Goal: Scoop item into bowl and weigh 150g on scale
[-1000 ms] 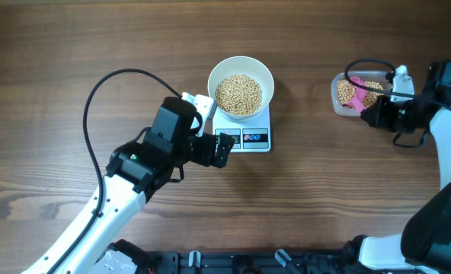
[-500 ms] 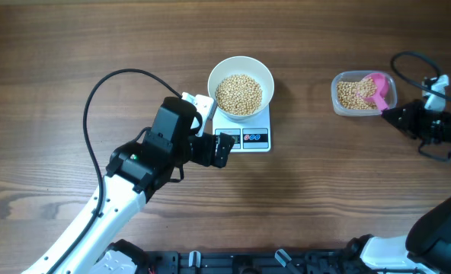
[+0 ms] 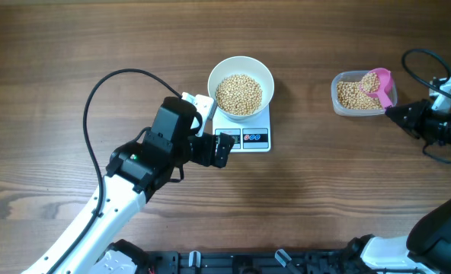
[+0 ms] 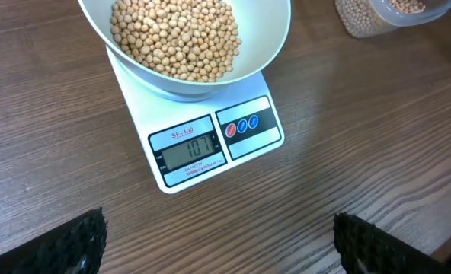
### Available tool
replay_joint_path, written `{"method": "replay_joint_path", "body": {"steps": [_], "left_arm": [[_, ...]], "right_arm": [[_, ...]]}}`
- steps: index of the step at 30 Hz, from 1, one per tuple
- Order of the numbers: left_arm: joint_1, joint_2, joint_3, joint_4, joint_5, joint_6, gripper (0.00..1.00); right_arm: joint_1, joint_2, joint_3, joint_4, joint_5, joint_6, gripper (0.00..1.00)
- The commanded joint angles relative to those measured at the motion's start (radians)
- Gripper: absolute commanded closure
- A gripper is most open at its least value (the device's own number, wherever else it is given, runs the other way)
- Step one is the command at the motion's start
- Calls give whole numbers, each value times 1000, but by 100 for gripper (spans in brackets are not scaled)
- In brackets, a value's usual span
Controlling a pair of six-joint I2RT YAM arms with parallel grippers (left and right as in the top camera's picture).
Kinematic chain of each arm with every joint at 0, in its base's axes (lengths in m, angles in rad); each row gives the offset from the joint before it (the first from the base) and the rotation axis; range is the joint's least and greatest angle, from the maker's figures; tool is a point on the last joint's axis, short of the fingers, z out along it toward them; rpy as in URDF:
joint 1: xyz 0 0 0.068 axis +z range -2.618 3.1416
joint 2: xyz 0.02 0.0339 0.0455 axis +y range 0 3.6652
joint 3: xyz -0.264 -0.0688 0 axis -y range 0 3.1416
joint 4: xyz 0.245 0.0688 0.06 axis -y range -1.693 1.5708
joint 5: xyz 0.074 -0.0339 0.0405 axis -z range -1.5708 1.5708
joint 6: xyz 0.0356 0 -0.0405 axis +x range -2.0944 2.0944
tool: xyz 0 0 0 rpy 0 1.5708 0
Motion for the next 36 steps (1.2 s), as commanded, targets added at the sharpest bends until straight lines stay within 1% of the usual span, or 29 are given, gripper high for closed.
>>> {"method": "replay_joint_path", "body": {"steps": [1,14,19,25,27,31,36], "left_arm": [[-4,2,-1,3,-10,19,0],[-4,2,-1,3,-10,19,0],[-4,2,-1,3,-10,19,0],[-4,2,-1,3,-10,19,0],[-4,2,-1,3,-10,19,0],[-4,2,-1,3,-10,19,0],[-4,2,-1,3,-10,19,0]], "right_arm": [[-4,14,-10,9,-48,-4,96],[-4,14,-10,10,-67,-3,96],[-4,14,-10,13,-170,-3,96],[-4,14,-10,6,-192,-2,96],[-4,14,-10,3,-240,-2,96],[-3,14,-10,2,-397,2,96],[23,14,-10,-1,-533,50,96]]}}
